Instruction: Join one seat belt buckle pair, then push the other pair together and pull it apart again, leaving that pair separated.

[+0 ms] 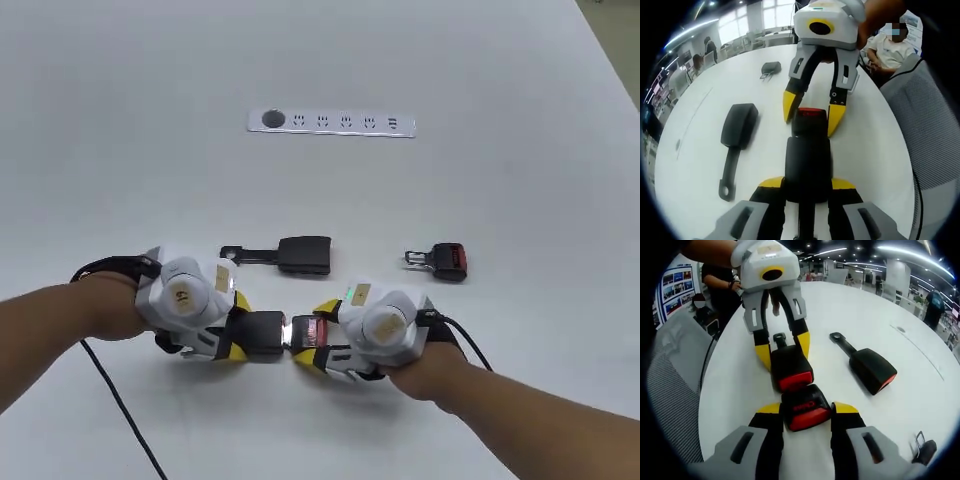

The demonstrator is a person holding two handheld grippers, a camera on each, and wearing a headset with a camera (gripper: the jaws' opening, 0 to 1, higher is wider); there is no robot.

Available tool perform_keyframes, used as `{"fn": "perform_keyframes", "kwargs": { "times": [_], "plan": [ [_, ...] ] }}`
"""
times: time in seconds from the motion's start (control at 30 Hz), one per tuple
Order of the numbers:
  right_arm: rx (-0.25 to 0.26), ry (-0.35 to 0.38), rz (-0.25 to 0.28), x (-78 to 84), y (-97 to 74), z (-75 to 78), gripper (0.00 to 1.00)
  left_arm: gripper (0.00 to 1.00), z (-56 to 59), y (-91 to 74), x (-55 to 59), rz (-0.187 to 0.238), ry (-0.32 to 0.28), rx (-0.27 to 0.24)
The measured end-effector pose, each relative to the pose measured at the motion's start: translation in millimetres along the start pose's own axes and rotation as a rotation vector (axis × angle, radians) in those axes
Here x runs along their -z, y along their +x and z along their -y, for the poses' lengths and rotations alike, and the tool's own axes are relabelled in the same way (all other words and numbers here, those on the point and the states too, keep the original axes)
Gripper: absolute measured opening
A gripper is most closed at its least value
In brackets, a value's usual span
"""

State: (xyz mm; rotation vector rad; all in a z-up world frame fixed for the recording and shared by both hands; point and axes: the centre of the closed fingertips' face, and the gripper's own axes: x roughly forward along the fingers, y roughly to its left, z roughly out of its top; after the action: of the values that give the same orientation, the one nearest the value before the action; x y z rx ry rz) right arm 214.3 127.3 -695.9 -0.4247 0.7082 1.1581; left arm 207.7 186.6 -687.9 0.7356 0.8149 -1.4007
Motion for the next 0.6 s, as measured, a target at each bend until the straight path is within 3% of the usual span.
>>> {"fn": "perform_keyframes", "kwargs": {
  "times": [0.3, 0.6],
  "plan": [
    [-0.022, -0.046, -0.051, -1.3, 0.2, 2.1, 0.35, 0.33, -1.5, -0.6, 1.5, 0.008, 0.002, 0.003],
    [-0.076, -0.108, -0.050, 2.6, -5.6, 0.8, 0.34, 0.33, -1.0, -0.9, 1.4, 0.067, -0.010, 0.031]
  ]
}}
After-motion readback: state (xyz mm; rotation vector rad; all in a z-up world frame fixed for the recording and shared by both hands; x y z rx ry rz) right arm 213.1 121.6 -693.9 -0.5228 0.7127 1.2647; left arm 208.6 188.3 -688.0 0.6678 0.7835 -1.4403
